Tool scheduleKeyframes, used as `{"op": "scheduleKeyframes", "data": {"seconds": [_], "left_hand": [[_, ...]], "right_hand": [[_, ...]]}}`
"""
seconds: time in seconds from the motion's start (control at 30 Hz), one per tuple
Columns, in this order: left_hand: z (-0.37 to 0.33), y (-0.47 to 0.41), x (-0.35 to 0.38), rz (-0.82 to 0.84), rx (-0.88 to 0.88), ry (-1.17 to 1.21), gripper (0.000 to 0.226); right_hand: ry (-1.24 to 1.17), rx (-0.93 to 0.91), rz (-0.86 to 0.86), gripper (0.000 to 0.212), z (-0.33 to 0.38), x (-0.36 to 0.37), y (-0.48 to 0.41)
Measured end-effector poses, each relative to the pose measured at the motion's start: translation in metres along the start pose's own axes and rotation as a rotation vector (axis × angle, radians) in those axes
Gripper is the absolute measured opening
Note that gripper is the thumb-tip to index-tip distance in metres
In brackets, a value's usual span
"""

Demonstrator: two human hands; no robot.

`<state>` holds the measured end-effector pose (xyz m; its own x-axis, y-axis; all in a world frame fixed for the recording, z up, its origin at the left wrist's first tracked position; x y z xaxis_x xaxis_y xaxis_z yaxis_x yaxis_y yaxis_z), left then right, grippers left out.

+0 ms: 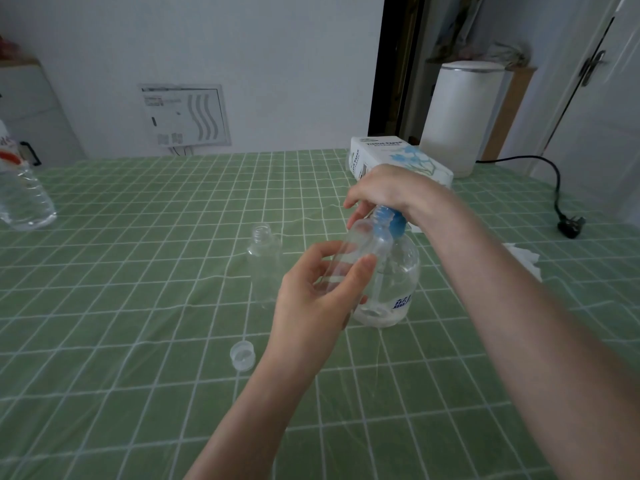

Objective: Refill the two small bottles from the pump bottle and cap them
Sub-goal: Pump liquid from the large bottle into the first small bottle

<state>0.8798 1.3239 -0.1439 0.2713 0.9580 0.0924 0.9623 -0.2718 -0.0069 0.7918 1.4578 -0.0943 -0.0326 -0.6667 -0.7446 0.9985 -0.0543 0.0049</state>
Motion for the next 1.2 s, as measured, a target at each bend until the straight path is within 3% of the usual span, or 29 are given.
{"op": "scheduleKeyframes", "data": {"seconds": [0.2,0.5,0.7,0.9,1.0,1.2], "left_hand": [[-0.002,-0.001,0.003,0.005,0.006,0.007,0.025],[-0.003,-0.002,0.002,-0.005,0.014,0.009,0.031],[0.003,-0.003,0.000,-0.009,0.002,0.017,0.018],[0.003,-0.003,0.000,-0.013,0.009,0.016,0.010],[-0.002,-0.003,0.002,-0.008,0.020,0.017,0.017],[-0.004,-0.003,0.001,-0.011,0.038,0.017,0.030]], "right_hand": [[0.029,0.002,0.006,0.012,0.006,-0.007,0.000],[0.030,0.015,0.017,0.008,0.007,-0.005,-0.003],[0.038,0.023,0.008,0.024,-0.002,0.002,-0.004],[0.060,0.012,-0.017,0.024,0.002,-0.001,-0.003],[0.092,-0.015,-0.047,0.036,0.010,-0.011,-0.001],[0.116,-0.004,-0.055,0.029,0.014,-0.012,0.000]]}}
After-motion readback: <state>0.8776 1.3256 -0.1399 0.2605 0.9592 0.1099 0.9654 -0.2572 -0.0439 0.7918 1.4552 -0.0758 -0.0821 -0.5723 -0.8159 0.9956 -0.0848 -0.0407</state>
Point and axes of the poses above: each hand's wrist, its own y-axis away from the middle knuckle, its own x-axis out of the palm, z = x × y, the point moved 8 cm from there along -y, towards the middle knuckle, and after that the axes turned 12 degrees about -x, right-handed, at the moved point
